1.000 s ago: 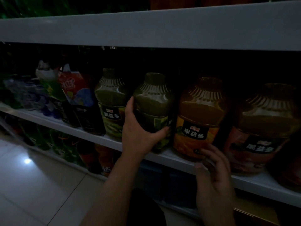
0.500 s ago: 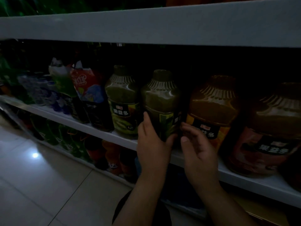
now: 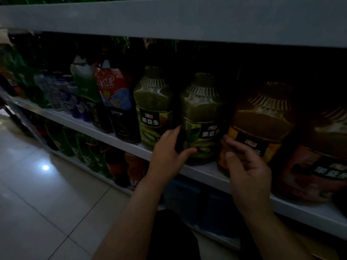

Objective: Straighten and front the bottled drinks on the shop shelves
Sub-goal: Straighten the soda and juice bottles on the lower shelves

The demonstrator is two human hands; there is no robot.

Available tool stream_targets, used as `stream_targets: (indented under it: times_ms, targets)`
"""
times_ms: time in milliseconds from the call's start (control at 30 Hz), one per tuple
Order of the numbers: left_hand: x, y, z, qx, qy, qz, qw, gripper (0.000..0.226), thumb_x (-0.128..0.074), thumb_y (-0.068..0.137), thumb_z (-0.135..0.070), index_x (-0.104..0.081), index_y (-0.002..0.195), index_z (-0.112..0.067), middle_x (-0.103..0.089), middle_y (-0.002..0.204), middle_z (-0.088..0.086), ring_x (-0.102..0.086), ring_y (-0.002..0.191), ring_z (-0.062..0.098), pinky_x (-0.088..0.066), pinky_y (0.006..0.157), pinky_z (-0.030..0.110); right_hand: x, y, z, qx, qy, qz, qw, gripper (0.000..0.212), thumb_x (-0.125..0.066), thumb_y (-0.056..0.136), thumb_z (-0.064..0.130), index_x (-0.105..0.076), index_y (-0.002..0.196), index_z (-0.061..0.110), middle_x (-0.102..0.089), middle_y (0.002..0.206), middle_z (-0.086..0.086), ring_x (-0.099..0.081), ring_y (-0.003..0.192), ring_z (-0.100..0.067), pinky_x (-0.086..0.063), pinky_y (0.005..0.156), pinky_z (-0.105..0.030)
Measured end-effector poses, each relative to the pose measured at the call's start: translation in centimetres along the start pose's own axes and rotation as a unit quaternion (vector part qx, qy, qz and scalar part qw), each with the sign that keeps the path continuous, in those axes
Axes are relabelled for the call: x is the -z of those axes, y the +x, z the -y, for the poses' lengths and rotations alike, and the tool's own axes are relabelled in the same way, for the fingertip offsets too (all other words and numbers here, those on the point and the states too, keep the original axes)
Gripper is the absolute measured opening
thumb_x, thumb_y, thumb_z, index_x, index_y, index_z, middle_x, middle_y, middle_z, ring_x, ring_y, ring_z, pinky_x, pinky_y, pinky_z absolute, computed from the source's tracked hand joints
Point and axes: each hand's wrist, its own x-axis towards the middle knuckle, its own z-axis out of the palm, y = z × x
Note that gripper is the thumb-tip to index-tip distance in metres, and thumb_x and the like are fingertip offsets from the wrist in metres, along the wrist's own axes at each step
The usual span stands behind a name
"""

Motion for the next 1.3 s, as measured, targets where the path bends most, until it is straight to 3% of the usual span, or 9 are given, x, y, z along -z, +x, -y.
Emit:
stream_targets:
  times_ms: [233, 333, 500, 633, 733, 900, 1033, 1133, 1300]
  targets:
    - [-3.2, -4.1, -1.7, 0.055, 0.060, -0.145, 0.986, 0.057, -0.059, 0.089, -0.040, -0.049, 0.136, -0.009, -0.061, 0.126, 0.008, -0.059, 0.112, 0.020, -0.045, 0.089, 0.024, -2.1, 4.7, 6.9, 0.261, -0.181, -0.014, 0.948, 0.036, -0.054, 0.089, 0.019, -0.057, 0.123, 0.013, -0.055, 0.126, 0.005, -0.052, 0.119, -0.008, -0.043, 0.098, -0.022]
    - [-5.0, -4.8, -3.5, 0.154, -0.013, -0.128, 0.980, 0.080, -0.054, 0.083, -0.063, -0.032, 0.146, -0.019, -0.042, 0.144, 0.000, -0.040, 0.130, 0.013, -0.037, 0.101, 0.024, -4.6, 9.0, 10.3, 0.195, -0.256, 0.013, 0.947, 0.033, -0.052, 0.090, 0.023, -0.053, 0.122, 0.016, -0.051, 0.109, 0.011, -0.049, 0.099, -0.001, -0.039, 0.083, -0.009]
    - [-4.6, -3.5, -2.6, 0.157, -0.029, -0.092, 0.983, 0.085, -0.065, 0.079, -0.056, -0.029, 0.147, -0.022, -0.038, 0.144, -0.004, -0.034, 0.129, 0.007, -0.035, 0.104, 0.026, -6.9, 14.3, 10.8, -0.061, -0.287, 0.142, 0.945, 0.029, -0.050, 0.094, 0.030, -0.059, 0.113, 0.011, -0.061, 0.104, -0.010, -0.058, 0.091, -0.026, -0.040, 0.071, -0.025]
    - [-3.0, -3.4, -0.7, 0.123, -0.020, -0.046, 0.991, 0.080, -0.055, 0.078, -0.064, -0.038, 0.144, -0.022, -0.043, 0.135, -0.012, -0.034, 0.119, -0.006, -0.032, 0.098, 0.010, -7.2, 15.3, 10.1, -0.046, -0.262, 0.109, 0.958, 0.036, -0.059, 0.090, 0.035, -0.060, 0.122, 0.017, -0.059, 0.104, 0.000, -0.054, 0.088, -0.016, -0.039, 0.061, -0.021]
    - [-1.9, -3.3, 0.2, 0.097, -0.065, -0.043, 0.992, 0.058, -0.060, 0.083, -0.052, -0.046, 0.134, -0.028, -0.048, 0.124, -0.021, -0.042, 0.115, -0.010, -0.029, 0.092, -0.002, -7.5, 15.7, 9.6, -0.046, -0.274, 0.086, 0.957, 0.049, -0.060, 0.087, 0.044, -0.056, 0.126, 0.015, -0.060, 0.122, -0.005, -0.058, 0.105, -0.024, -0.047, 0.081, -0.028]
    - [-2.8, -4.4, -0.3, 0.081, -0.004, -0.154, 0.985, 0.038, -0.062, 0.091, -0.028, -0.058, 0.127, -0.017, -0.061, 0.121, -0.003, -0.049, 0.110, 0.000, -0.043, 0.095, 0.016, -8.2, 15.5, 8.8, -0.017, -0.392, 0.028, 0.919, 0.063, -0.052, 0.081, 0.065, -0.059, 0.122, 0.017, -0.061, 0.122, -0.009, -0.056, 0.111, -0.031, -0.037, 0.079, -0.027]
    - [-3.9, -5.4, -1.6, 0.096, -0.049, -0.079, 0.991, 0.087, -0.049, 0.083, -0.068, -0.016, 0.151, -0.026, -0.025, 0.152, -0.012, -0.021, 0.139, 0.000, -0.022, 0.111, 0.018, -8.2, 15.1, 8.3, 0.016, -0.335, 0.002, 0.942, 0.062, -0.053, 0.076, 0.069, -0.062, 0.118, 0.024, -0.064, 0.119, -0.002, -0.058, 0.110, -0.027, -0.038, 0.081, -0.026]
    - [-4.8, -5.4, -1.8, 0.138, 0.002, -0.008, 0.990, 0.122, -0.046, 0.062, -0.090, 0.031, 0.141, -0.037, 0.012, 0.152, -0.021, 0.011, 0.137, -0.003, -0.004, 0.113, 0.022, -8.4, 15.3, 8.1, -0.009, -0.332, 0.056, 0.942, 0.058, -0.051, 0.083, 0.062, -0.057, 0.126, 0.024, -0.059, 0.126, -0.004, -0.054, 0.115, -0.028, -0.035, 0.083, -0.026]
    - [-6.0, -4.6, -2.3, 0.172, 0.058, -0.036, 0.983, 0.122, -0.046, 0.066, -0.084, 0.029, 0.143, -0.026, 0.005, 0.156, 0.002, 0.001, 0.142, 0.021, -0.009, 0.113, 0.033, -8.1, 15.3, 8.3, -0.017, -0.327, 0.064, 0.943, 0.056, -0.049, 0.087, 0.059, -0.059, 0.123, 0.018, -0.061, 0.122, -0.009, -0.055, 0.110, -0.029, -0.035, 0.079, -0.027]
